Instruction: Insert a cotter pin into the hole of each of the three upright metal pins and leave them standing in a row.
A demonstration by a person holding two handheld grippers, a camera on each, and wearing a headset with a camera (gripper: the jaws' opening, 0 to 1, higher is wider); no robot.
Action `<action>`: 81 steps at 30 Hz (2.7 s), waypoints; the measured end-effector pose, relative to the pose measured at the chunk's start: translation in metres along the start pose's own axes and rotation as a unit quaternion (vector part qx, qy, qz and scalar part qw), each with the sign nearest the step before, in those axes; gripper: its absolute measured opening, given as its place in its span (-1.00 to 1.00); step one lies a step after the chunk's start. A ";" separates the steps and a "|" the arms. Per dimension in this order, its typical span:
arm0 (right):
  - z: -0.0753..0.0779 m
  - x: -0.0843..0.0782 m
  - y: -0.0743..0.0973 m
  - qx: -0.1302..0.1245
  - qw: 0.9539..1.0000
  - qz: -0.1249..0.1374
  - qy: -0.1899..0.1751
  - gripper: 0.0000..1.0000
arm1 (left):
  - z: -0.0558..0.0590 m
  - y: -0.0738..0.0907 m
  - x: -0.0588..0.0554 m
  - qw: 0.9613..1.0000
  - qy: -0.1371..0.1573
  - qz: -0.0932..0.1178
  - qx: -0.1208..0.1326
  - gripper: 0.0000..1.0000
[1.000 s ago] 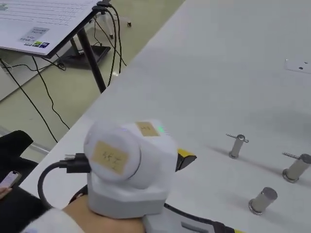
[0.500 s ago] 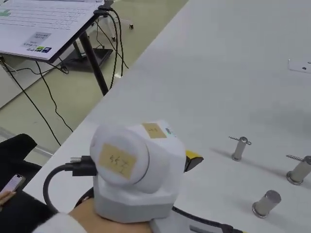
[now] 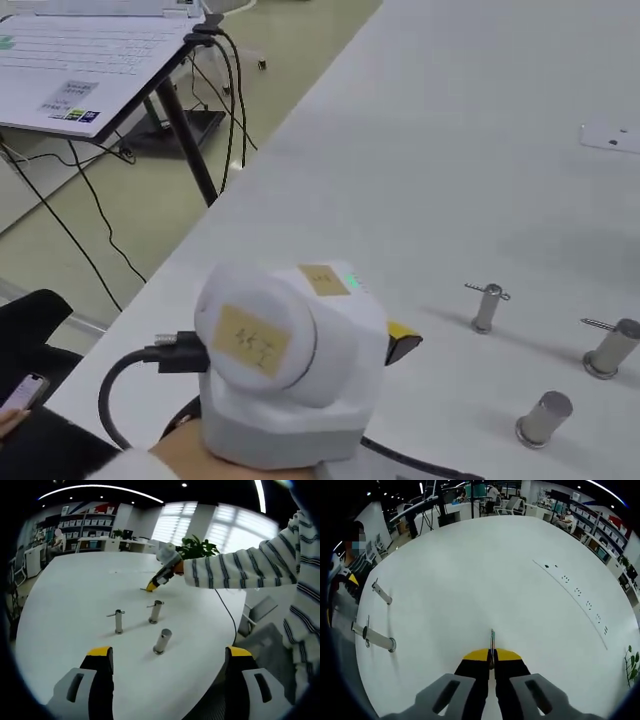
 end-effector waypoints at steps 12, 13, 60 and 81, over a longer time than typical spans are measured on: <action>-0.012 0.005 0.017 -0.012 1.000 -0.009 0.026 -1.00 | 0.002 0.002 0.002 1.000 -0.001 0.006 0.010 0.82; -0.013 0.006 0.020 -0.014 0.999 -0.008 0.029 -1.00 | 0.002 0.002 0.003 1.000 0.000 0.007 0.011 0.82; -0.168 0.060 0.137 -0.026 0.947 0.223 0.232 -1.00 | 0.013 -0.015 0.060 0.997 0.012 0.058 -0.048 0.13; -0.227 0.066 0.137 -0.008 0.920 0.232 0.315 -1.00 | 0.014 -0.025 0.085 0.995 0.027 0.078 -0.062 -0.42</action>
Point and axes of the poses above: the centre of the closed fingertips' face, and the gripper's own axes: y roughly backward along the fingers, z roughly to its right, x roughly out of its top, the point moved 5 cm from there along y, roughly backward along the fingers, and after that the axes turned 4 degrees about z, right-handed, at the moved point
